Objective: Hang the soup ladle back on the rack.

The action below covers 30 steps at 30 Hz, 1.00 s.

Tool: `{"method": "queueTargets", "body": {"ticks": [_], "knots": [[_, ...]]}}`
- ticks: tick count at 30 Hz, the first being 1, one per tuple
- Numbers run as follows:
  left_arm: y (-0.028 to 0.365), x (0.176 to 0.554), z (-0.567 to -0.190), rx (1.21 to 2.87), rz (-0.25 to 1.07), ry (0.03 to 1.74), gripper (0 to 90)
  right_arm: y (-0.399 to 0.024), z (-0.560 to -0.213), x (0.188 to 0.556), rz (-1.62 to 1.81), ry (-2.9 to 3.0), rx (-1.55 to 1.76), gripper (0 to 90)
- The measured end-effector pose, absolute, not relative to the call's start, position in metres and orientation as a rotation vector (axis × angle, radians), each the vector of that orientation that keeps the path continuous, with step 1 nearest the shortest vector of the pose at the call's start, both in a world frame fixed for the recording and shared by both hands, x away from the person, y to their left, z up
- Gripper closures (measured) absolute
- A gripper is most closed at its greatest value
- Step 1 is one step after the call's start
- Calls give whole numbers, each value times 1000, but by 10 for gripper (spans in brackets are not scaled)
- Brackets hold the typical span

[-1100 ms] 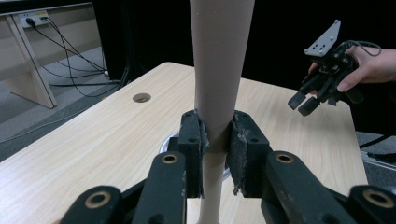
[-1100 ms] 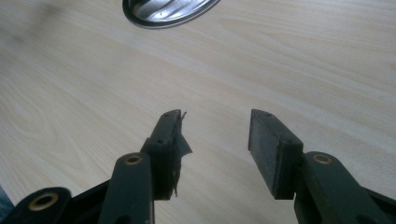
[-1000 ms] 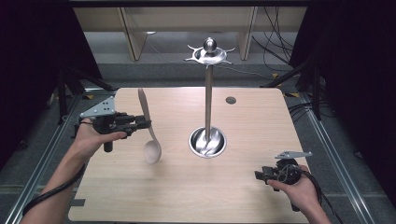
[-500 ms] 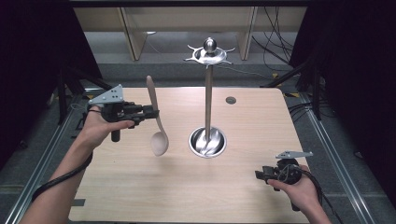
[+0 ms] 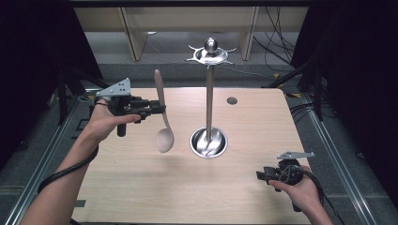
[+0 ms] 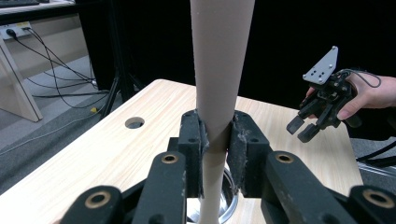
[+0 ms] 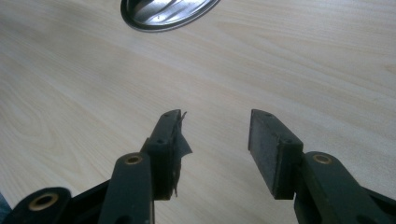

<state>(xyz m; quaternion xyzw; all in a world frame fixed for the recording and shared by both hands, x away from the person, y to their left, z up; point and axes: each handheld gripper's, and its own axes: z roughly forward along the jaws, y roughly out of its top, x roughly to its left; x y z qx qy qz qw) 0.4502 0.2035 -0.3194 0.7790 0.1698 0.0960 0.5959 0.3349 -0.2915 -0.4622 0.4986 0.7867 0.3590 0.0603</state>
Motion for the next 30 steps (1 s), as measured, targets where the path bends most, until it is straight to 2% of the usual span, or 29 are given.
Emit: {"method": "queueTargets", "body": {"ticks": [30], "knots": [[190, 459, -299, 1816, 229, 359, 752, -291, -462, 335, 1099, 2377, 1522, 550]]}}
